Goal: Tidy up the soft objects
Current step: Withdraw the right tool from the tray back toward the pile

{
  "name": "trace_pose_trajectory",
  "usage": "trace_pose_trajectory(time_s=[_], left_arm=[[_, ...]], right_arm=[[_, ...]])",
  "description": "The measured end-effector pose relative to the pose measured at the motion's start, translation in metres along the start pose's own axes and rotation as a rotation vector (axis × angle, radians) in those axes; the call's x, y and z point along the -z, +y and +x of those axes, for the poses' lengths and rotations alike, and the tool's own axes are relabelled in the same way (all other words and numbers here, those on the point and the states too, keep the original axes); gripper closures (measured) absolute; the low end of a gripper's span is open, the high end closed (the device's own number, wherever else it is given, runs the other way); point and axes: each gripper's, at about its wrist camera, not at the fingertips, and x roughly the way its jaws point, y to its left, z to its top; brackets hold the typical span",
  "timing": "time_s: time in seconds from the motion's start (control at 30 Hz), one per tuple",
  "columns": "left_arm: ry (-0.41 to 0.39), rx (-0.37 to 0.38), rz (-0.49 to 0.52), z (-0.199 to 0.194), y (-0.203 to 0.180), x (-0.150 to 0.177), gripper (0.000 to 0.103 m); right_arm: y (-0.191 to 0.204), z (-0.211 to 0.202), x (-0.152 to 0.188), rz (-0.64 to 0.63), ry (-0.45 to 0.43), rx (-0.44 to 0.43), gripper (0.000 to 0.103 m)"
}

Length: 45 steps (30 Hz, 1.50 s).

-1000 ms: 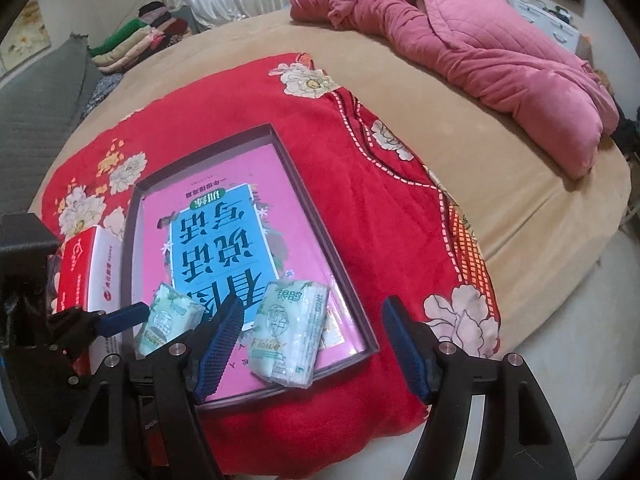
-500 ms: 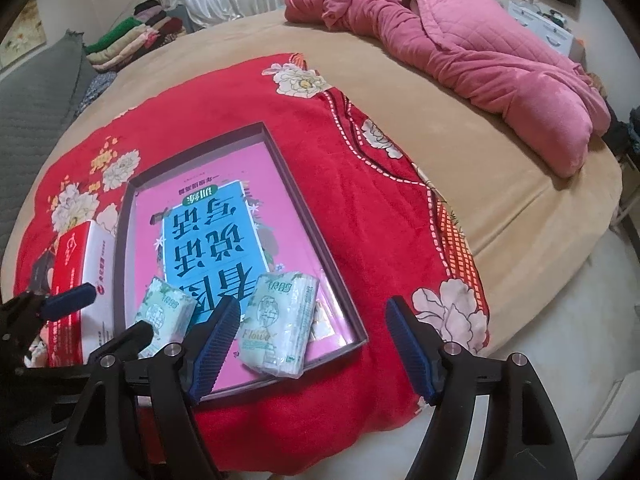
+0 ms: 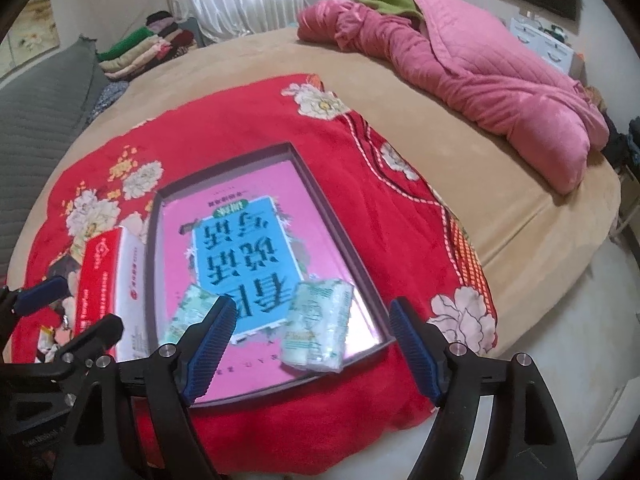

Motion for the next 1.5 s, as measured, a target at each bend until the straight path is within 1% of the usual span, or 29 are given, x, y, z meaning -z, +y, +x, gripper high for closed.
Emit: trace_pose_trajectory(time_s=[0.17, 0.27, 0.43, 0.6, 0.77, 1.07, 1.3, 1.5], left_arm=[[-0.012, -0.017, -0.060, -0.015, 0.033, 0.008, 0.019], [-0.006, -0.032, -0.099, -0.025, 0.056, 0.014, 0.019], [-0.017, -0.064, -0.141, -0.040, 0.091, 0.026, 0.019], [-0.007, -0.090, -0.216, -0.053, 0.136, 0.040, 0.019], [-0.011, -0.145, -0.272, -0.065, 0.178, 0.057, 0.019], [-0.008, -0.186, -0.389, -0.079, 0.248, 0.092, 0.019], [-0.001, -0.212, -0.454, -0.082, 0.282, 0.118, 0.019], [0.015, -0.208, -0.491, -0.072, 0.297, 0.136, 0.019]], right_arm=[[0.021, -0.013, -0.004, -0.018, -0.039, -0.028, 0.023], [0.037, -0.020, -0.005, -0.039, -0.056, -0.042, 0.022], [0.062, -0.024, -0.005, -0.079, -0.066, -0.047, 0.022], [0.094, -0.030, -0.002, -0.124, -0.066, -0.075, 0.022], [0.126, -0.036, 0.003, -0.175, -0.077, -0.103, 0.022], [0.181, -0.041, 0.017, -0.257, -0.074, -0.154, 0.022], [0.222, -0.036, 0.032, -0.327, -0.055, -0.200, 0.022], [0.247, -0.029, 0.049, -0.373, -0.034, -0.227, 0.022]])
